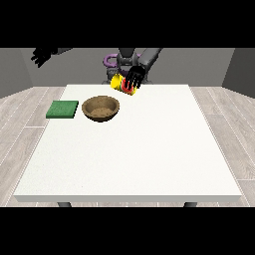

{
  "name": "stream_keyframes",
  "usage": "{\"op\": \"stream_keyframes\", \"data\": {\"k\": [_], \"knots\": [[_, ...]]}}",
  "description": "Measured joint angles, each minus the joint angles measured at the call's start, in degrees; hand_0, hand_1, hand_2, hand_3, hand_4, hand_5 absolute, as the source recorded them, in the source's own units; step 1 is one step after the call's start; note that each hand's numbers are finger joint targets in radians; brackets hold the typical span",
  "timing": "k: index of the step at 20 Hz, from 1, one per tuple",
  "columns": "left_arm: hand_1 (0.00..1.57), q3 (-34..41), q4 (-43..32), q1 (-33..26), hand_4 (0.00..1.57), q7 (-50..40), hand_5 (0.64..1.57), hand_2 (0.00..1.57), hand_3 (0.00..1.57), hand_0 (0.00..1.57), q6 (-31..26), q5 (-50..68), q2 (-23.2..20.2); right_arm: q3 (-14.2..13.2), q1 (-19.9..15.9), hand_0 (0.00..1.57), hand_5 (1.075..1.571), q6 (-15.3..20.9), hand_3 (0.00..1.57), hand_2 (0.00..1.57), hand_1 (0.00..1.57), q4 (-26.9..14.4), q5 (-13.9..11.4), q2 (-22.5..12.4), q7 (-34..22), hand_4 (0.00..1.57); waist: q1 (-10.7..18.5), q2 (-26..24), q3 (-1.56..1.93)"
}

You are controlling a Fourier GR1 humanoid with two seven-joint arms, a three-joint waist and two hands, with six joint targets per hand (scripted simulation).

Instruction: Pick the cup and pour the ball into the bowl, then pick the bowl and place it on the pad

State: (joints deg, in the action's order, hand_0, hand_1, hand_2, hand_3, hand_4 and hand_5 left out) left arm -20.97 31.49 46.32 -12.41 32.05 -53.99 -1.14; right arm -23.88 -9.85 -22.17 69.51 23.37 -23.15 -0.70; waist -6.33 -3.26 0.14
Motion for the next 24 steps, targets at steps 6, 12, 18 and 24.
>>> {"op": "stream_keyframes", "data": {"k": [6, 12, 18, 24], "knots": [[1.49, -7.90, -1.60, 6.68, 1.19, -13.19, 1.561, 1.57, 1.57, 1.49, -5.90, -9.79, 0.86, 0.38, -2.40, 0.00, 1.555, -0.78, 0.25, 0.00, 0.00, -3.19, -0.31, -0.34, 0.63, 0.70, -1.05, -0.04, -0.03], [0.61, -15.36, -2.47, 11.89, 1.03, -21.34, 1.571, 1.49, 1.54, 0.61, -14.77, -18.32, 1.05, 2.30, -5.17, 0.00, 1.553, 1.26, 0.31, 0.00, 0.00, -4.23, -2.04, 1.65, 1.11, 0.69, -1.89, -0.13, -0.06], [0.17, -21.38, 2.14, 10.71, 1.13, -23.63, 1.570, 1.19, 1.57, 0.17, -24.73, -21.02, 1.12, 3.79, -5.97, 0.00, 1.548, 1.31, 0.27, 0.00, 0.00, -5.37, -3.22, 2.80, 2.03, 0.69, -3.60, -0.25, -0.08], [0.32, -21.64, 9.32, 9.13, 1.11, -22.19, 1.570, 1.50, 1.54, 0.32, -29.66, -21.12, 0.52, 2.49, -6.60, 0.00, 1.548, 2.92, 0.05, 0.00, 0.00, -7.05, -3.14, 1.73, 1.68, 0.71, -0.29, -1.57, -0.13]]}}
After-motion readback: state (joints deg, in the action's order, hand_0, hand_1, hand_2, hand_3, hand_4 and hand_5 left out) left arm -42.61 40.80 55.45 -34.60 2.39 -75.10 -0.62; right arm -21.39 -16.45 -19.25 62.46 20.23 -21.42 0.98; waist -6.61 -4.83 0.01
